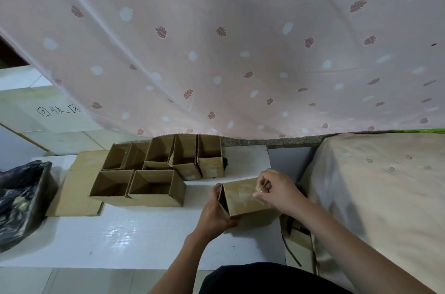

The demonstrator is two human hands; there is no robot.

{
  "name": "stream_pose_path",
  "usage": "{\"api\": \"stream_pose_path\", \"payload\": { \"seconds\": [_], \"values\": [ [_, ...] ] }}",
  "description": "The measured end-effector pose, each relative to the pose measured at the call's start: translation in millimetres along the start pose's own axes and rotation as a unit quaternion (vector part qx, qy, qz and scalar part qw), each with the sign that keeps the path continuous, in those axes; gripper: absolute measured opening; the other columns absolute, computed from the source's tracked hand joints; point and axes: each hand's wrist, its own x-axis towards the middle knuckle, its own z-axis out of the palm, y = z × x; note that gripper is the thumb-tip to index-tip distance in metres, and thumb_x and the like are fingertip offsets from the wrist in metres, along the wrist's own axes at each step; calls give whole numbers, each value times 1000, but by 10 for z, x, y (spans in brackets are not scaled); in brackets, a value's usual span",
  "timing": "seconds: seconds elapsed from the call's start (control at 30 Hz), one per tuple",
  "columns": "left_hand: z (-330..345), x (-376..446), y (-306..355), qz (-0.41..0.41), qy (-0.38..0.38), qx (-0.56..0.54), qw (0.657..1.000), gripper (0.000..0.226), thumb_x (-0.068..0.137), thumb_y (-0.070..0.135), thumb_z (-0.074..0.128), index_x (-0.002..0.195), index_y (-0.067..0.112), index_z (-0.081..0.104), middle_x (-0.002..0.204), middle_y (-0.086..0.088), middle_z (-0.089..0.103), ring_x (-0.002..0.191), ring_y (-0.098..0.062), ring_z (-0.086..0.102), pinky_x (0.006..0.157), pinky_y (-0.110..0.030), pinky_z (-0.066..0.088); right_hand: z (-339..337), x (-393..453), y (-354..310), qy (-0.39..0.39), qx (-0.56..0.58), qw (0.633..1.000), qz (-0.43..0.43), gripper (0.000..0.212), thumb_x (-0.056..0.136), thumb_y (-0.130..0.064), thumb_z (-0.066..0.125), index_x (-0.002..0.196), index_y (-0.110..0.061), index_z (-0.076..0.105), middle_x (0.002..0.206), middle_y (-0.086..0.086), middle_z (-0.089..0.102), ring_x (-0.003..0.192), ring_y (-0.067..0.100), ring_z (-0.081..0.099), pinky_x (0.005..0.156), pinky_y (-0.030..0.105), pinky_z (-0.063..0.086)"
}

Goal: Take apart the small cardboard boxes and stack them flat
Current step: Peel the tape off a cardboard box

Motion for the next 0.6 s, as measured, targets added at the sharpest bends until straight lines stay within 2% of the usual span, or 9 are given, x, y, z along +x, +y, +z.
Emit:
{"api": "stream_pose_path", "payload": {
  "seconds": [0.07,0.13,0.2,0.23,0.3,0.37,0.4,0.47,0.6],
  "values": [
    [16,-35,-55,-19,5,-17,1000,104,55,31,92,132,51,25,128,21,53,119,-9,55,87,-14,52,113,13,34,-17,1,999,29,28,75,-27,85,83,-24,58,85,-8,59,71,3,57,61,10,41],
    [26,-63,-43,-42,27,-29,998,100,58,30,90,131,54,26,127,19,53,115,-10,55,83,-17,53,200,15,46,-29,19,998,48,35,76,-24,85,101,-29,60,87,-5,62,68,4,61,61,12,45],
    [37,-88,-12,-58,57,-16,997,99,63,25,87,140,46,28,135,7,50,120,-18,53,91,-29,54,264,20,39,-47,47,997,45,53,81,-21,80,125,-39,57,98,-7,61,75,4,65,62,8,46],
    [44,-100,3,-57,69,3,996,99,67,24,84,147,37,27,143,2,44,126,-22,49,96,-31,51,290,35,28,-52,46,997,43,50,85,-22,77,127,-40,59,105,-9,61,86,5,66,67,7,46],
    [64,-123,39,-42,73,60,995,104,75,30,78,157,24,15,159,-2,22,139,-25,36,105,-29,42,339,85,-3,-53,17,997,43,28,89,-26,73,115,-35,69,117,-5,60,112,15,60,87,19,48],
    [112,-125,51,-21,70,157,985,112,80,48,69,160,17,-3,166,-2,-4,151,-24,12,119,-33,25,376,118,-37,-66,-2,996,59,24,87,-30,74,112,-31,71,129,0,54,121,20,54,104,34,45],
    [141,-117,54,-5,71,214,974,112,82,60,59,159,16,-10,166,-2,-13,154,-22,-2,125,-36,10,385,127,-57,-77,-5,995,69,29,86,-31,75,114,-30,69,131,-2,49,119,19,54,106,35,45],
    [177,-82,94,27,77,295,952,106,88,76,34,158,14,-15,165,-3,-21,152,-18,-20,123,-34,-13,401,142,-87,-89,-9,993,72,33,86,-26,75,117,-29,63,130,-7,42,112,14,56,101,31,48],
    [215,-3,140,47,58,350,934,95,93,75,18,156,12,-12,165,-6,-16,151,-22,-22,122,-37,-15,418,188,-117,-81,-36,995,47,26,89,-15,69,106,-30,58,122,-9,44,102,11,56,86,24,51]
  ]
}}
